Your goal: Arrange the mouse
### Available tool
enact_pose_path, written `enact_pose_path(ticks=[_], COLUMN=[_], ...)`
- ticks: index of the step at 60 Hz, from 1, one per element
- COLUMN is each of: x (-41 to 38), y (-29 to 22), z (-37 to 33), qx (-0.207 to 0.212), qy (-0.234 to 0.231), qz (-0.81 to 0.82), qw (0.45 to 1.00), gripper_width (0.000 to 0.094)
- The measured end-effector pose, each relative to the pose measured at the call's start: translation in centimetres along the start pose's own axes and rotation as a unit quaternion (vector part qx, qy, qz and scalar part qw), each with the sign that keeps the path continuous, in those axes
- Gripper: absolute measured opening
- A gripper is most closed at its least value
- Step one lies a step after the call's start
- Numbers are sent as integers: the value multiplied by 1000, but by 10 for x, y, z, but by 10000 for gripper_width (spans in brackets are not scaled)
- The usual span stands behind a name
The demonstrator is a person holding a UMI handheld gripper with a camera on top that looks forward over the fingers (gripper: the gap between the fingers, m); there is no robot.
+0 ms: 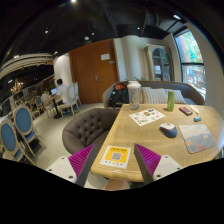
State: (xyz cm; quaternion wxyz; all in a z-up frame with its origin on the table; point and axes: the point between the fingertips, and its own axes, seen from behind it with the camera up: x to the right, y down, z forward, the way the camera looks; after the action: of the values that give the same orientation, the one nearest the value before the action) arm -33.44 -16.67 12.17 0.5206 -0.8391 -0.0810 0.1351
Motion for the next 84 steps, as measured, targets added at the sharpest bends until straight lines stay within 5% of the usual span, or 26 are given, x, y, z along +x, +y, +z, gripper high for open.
enact_pose_path(ticks=[7, 31, 57, 69, 84], x=[21, 274, 305, 322, 326], y=[0, 1, 1, -11, -13], z=[5, 112, 199, 224, 229], qx=[-1, -36, -93, -93, -74], qy=[20, 155, 118, 120, 130], qz=[4, 4, 16, 50, 53], qw=[1000, 987, 989, 987, 987], gripper_width=[802, 786, 703, 556, 513])
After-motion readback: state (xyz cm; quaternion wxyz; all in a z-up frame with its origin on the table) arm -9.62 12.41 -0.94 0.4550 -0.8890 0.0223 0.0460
